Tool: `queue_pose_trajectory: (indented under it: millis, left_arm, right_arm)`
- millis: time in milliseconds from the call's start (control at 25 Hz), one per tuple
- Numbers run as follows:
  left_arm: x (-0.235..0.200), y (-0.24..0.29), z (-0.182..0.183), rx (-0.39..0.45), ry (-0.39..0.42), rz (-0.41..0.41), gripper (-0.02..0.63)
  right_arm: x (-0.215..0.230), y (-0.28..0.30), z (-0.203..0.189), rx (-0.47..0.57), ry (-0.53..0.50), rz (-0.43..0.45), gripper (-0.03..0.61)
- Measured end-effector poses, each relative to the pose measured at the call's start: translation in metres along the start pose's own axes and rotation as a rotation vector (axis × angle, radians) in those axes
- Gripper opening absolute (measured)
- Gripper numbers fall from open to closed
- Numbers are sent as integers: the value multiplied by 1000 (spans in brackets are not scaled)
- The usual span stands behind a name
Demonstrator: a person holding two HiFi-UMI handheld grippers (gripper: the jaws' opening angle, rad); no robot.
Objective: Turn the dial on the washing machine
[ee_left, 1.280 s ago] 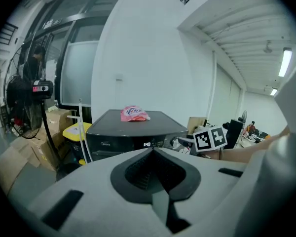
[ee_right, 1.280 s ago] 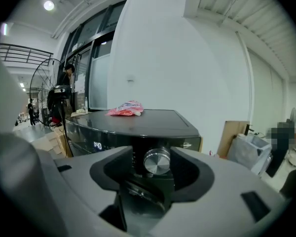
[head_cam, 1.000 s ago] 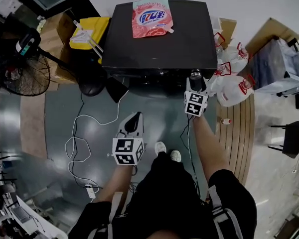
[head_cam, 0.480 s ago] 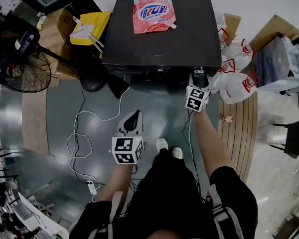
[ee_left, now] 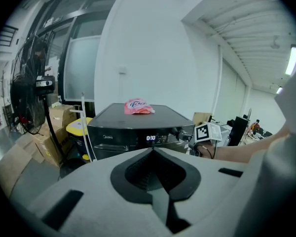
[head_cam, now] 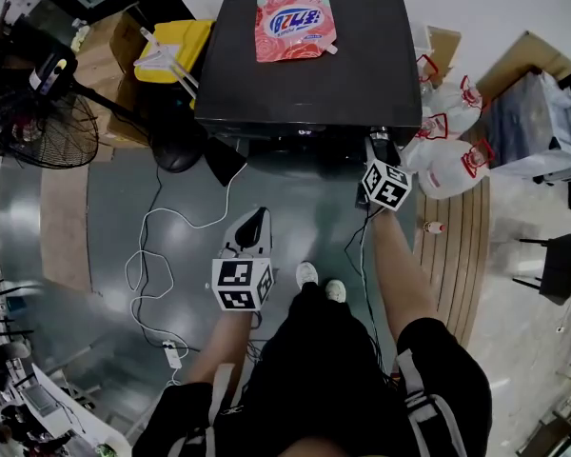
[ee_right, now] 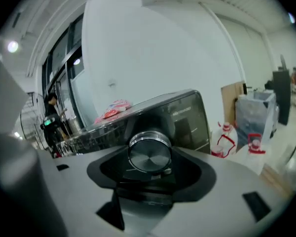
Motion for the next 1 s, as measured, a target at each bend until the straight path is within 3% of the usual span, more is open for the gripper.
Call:
queue_pose_trajectory:
  millis: [120,720,800,920,1000]
  left_arm:
    - [1,-3,-1,3,-2,1,3]
    - [2,-16,0,27,-10,21,3]
    - [3,-17,-1,27,-10,17,3]
    - [4,-18,-1,26,-11,17,3]
    - [4,-18,-1,27,-13,19,3]
  right_arm:
    - [5,1,-1,-16,79,32,252]
    - [13,3,-2,-69,232,87,252]
    - [16,2,-2,-89,300,109,252]
    - [22,6,-5,-145,504,179,252]
    - [24,9,-4,-168,540,197,252]
Point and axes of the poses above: the fingertips, and each gripper's own axes: y forward along the fingers, x to its right, z out of its top, the point moved 10 cm from there along -y, backward along the fingers, and after that the axes turned 13 degrees about -z, right-handed, at the moved point
